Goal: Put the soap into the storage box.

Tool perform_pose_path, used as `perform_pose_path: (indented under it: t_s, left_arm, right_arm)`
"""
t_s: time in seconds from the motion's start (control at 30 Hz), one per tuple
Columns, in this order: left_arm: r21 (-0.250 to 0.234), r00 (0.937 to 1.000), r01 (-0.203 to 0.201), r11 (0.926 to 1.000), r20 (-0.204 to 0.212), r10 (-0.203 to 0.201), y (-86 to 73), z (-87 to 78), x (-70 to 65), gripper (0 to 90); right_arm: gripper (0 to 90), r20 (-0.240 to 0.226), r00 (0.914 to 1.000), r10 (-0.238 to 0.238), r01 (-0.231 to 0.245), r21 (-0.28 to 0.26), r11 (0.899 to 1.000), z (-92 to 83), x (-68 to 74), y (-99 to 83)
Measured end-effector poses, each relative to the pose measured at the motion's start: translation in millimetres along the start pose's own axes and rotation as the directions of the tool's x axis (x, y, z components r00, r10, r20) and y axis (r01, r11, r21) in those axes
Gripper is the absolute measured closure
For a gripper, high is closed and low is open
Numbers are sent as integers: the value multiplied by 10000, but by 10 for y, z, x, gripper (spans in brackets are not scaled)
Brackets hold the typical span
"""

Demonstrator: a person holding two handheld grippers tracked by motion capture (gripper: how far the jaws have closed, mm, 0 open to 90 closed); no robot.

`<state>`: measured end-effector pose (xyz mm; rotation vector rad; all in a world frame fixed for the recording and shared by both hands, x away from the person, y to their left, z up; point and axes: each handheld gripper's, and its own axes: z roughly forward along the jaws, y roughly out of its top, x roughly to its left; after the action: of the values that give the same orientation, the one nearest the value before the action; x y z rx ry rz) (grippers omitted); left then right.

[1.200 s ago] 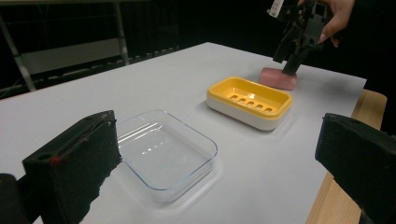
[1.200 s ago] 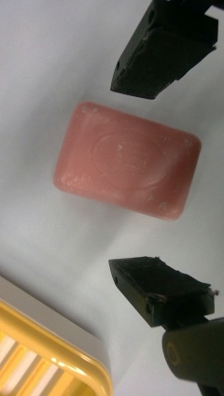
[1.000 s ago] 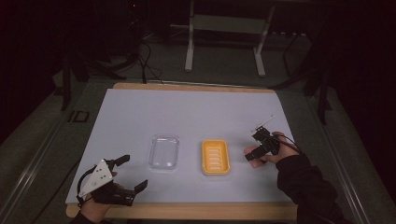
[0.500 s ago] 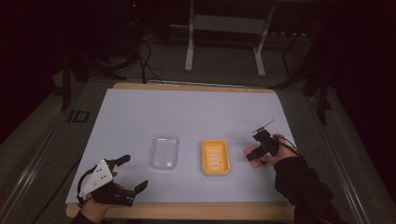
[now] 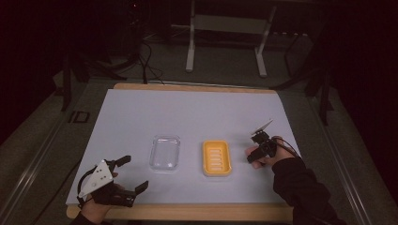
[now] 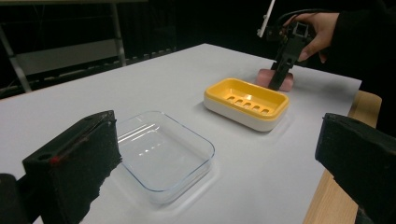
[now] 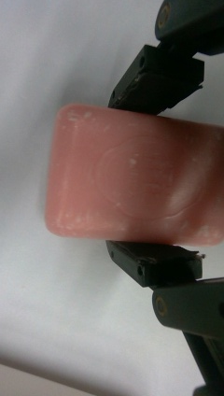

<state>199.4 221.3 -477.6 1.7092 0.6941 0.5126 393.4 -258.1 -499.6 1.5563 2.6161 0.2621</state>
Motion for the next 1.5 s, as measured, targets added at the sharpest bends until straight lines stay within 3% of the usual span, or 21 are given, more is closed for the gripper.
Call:
perform_pose_path:
  t_s: [0.27, 0.47, 0.93, 1.0, 1.3, 1.5]
  left_arm:
    - [59, 10000, -45, 10000, 25, 45, -2, 5, -2, 2]
    - [159, 9999, -120, 9998, -1, 120, -4, 13, -5, 2]
    - [132, 9999, -113, 9998, 31, 112, -3, 15, -12, 2]
    - [122, 9999, -114, 9999, -3, 115, -4, 11, -14, 2]
    - [141, 9999, -107, 9998, -64, 108, -3, 12, -25, 2]
    - [-118, 9998, 24, 9999, 191, -22, 32, 10, -31, 2]
  right_arm:
    - [364, 325, 9995, 36, -40, 127, 9999, 7, 64, 14]
    - [373, 515, 9947, 893, -914, 403, 9950, -2, 89, 16]
    - [374, 706, 9912, 1117, -1164, 668, 9909, -131, 98, -2]
    - [373, 1014, 9859, 1334, -1396, 560, 9886, -203, 107, -12]
    - [373, 1139, 9823, 1487, -1561, 587, 9860, -457, 118, -9]
    - [373, 1259, 9799, 1544, -1620, 522, 9854, -588, 172, 46]
